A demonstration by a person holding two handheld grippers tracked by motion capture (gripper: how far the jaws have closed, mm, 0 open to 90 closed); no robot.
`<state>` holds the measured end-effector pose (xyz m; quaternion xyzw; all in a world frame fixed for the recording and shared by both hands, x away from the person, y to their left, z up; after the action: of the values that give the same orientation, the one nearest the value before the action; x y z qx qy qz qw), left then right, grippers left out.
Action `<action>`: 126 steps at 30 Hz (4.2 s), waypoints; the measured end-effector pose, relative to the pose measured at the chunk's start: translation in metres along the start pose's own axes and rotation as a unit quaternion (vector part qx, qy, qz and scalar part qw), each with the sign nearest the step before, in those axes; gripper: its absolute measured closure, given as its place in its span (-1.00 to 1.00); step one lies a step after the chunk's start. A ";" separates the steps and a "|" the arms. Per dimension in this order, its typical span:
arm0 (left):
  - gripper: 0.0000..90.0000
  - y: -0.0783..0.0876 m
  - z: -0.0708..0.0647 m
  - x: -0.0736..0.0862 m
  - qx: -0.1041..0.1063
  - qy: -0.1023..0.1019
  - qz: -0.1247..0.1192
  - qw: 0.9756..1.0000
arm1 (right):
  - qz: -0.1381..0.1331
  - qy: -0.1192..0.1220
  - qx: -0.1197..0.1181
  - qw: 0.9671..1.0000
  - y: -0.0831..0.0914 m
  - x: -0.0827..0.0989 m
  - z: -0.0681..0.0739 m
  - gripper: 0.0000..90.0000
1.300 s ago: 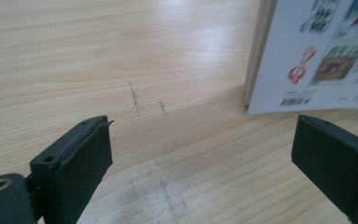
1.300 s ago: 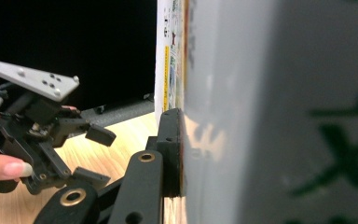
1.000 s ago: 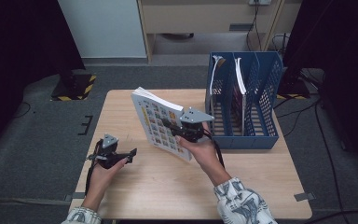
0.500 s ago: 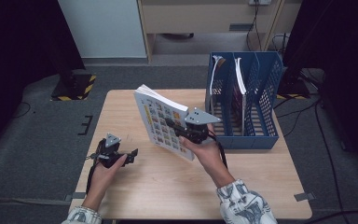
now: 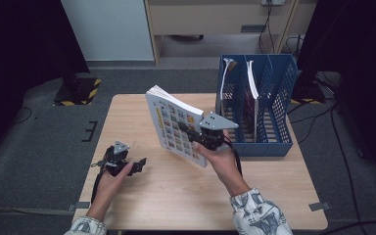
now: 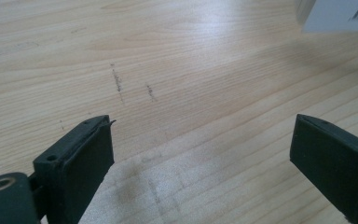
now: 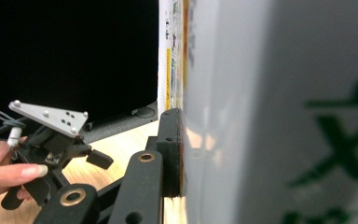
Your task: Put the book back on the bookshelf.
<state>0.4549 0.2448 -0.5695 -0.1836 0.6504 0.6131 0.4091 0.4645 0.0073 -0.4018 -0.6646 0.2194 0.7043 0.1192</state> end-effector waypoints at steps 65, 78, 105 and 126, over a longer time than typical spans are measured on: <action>-0.87 -0.005 -0.003 0.005 -0.002 -0.016 0.017 1.000 | 0.010 0.005 0.003 1.000 0.056 0.010 0.013 0.64; -0.87 -0.005 -0.003 0.005 -0.002 -0.018 0.018 1.000 | 0.019 0.001 0.010 1.000 0.072 0.022 0.011 0.64; -0.87 -0.006 -0.003 0.006 -0.002 -0.019 0.019 1.000 | 0.016 -0.006 0.025 1.000 0.105 0.026 0.000 0.64; -0.87 -0.005 -0.003 0.005 -0.003 -0.019 0.017 1.000 | 0.011 -0.022 0.039 0.999 0.129 0.031 -0.003 0.64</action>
<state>0.4553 0.2426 -0.5770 -0.1623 0.6439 0.6249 0.4107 0.4052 -0.1113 -0.4127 -0.6414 0.2518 0.7107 0.1422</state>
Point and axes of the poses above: each handheld gripper's, and its own axes: y roughly backward along the jaws, x roughly out of its underside, z roughly to its left, the point moved 8 cm from there along -y, roughly forward along the jaws, and after that the axes turned 10 degrees about -x, right-handed, at the moved point
